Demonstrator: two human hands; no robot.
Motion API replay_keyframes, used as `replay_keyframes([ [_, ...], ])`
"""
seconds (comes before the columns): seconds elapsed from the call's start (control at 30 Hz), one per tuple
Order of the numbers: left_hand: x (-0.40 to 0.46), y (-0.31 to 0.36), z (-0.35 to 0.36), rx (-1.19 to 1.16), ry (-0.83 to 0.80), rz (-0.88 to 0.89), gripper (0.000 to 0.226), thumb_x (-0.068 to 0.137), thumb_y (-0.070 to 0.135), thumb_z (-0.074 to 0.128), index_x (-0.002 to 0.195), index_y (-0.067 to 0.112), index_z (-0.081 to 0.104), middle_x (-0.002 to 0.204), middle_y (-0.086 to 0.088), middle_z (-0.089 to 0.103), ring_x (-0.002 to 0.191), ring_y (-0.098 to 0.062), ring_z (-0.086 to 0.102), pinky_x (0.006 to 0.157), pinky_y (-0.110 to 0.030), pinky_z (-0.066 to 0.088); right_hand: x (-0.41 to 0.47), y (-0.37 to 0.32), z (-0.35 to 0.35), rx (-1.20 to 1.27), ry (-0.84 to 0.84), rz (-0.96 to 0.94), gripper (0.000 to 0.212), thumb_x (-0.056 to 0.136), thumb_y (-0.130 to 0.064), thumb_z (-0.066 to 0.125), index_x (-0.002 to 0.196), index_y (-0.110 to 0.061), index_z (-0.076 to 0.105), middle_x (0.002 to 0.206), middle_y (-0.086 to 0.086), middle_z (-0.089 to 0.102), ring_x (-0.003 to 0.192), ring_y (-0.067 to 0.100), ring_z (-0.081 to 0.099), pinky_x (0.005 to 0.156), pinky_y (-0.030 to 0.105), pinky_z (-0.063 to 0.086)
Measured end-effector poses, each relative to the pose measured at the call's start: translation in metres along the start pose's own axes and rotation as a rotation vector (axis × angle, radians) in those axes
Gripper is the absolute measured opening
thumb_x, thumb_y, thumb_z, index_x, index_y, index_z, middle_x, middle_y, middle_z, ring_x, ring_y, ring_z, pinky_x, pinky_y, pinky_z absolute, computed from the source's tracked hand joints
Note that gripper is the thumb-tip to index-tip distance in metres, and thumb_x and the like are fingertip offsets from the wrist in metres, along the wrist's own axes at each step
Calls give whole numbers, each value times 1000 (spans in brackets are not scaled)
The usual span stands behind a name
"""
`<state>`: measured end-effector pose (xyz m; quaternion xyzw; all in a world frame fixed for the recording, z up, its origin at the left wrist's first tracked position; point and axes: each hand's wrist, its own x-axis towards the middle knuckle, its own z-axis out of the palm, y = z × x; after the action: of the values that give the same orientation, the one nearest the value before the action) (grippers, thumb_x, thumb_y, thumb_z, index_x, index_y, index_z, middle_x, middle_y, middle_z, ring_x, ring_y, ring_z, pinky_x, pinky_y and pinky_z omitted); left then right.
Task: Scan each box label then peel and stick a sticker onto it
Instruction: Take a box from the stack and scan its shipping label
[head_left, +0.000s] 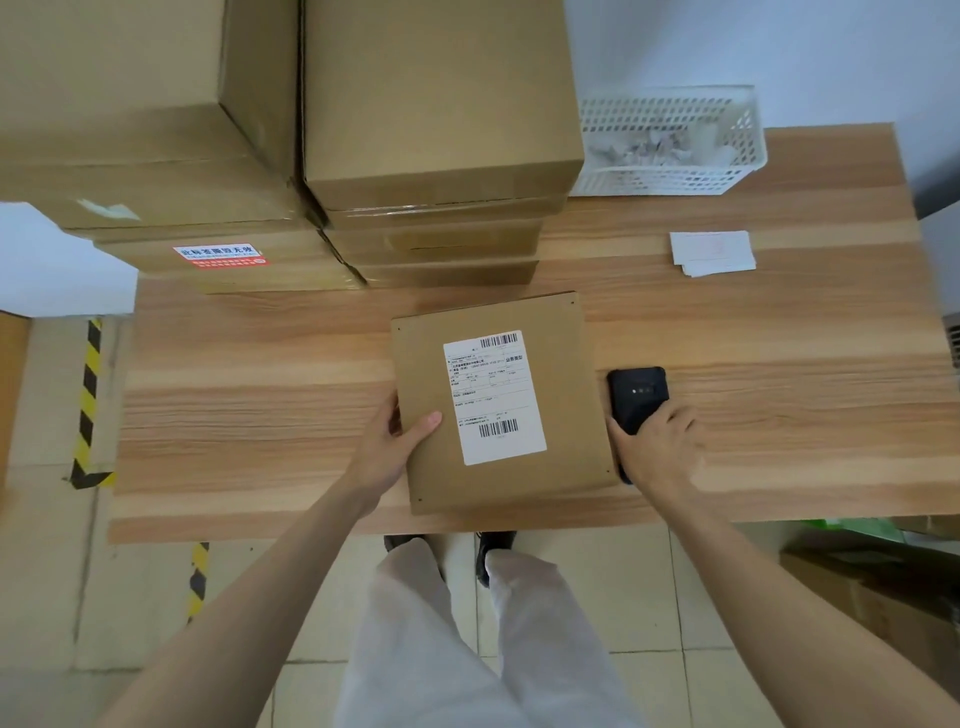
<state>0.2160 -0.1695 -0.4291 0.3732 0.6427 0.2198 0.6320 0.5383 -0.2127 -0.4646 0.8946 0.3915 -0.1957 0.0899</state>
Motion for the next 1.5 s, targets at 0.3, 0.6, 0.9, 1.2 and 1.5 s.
replay_keyframes([
  [0.3,2,-2,0,-37,-3,3,58,90,33,76,143,31,52,128,14,67,116,-3,63,83,-14,53,-3,-2,9,34,14,10,91,92,-65,52,135,14,36,122,25,44,112,38,44,76,45,50],
  [0.6,3,-3,-2,-55,-15,-1,68,88,36,77,148,33,46,135,15,63,121,-5,60,88,-19,52,11,16,-20,236,-58,19,83,82,-67,63,117,7,52,109,24,59,99,39,57,88,48,51],
  [0.9,-5,9,-2,-44,-36,-11,66,90,35,76,147,33,44,132,13,63,118,-4,59,83,-19,52,-55,5,-124,269,-141,-174,54,79,-60,71,79,-8,55,73,6,63,68,23,61,56,35,47],
  [1.2,-5,10,-2,-50,-36,-26,66,89,36,76,147,32,44,133,9,62,117,-6,60,76,-23,54,-123,-46,-159,-194,-179,-437,48,80,-64,60,73,-18,48,69,-5,56,69,21,58,59,30,39],
  [1.5,-2,5,-3,-60,-48,-33,62,89,38,77,143,33,46,132,8,63,120,-12,61,77,-27,56,-126,-55,-163,-277,-141,-484,39,80,-57,61,78,-19,52,68,-7,53,72,19,60,62,28,41],
])
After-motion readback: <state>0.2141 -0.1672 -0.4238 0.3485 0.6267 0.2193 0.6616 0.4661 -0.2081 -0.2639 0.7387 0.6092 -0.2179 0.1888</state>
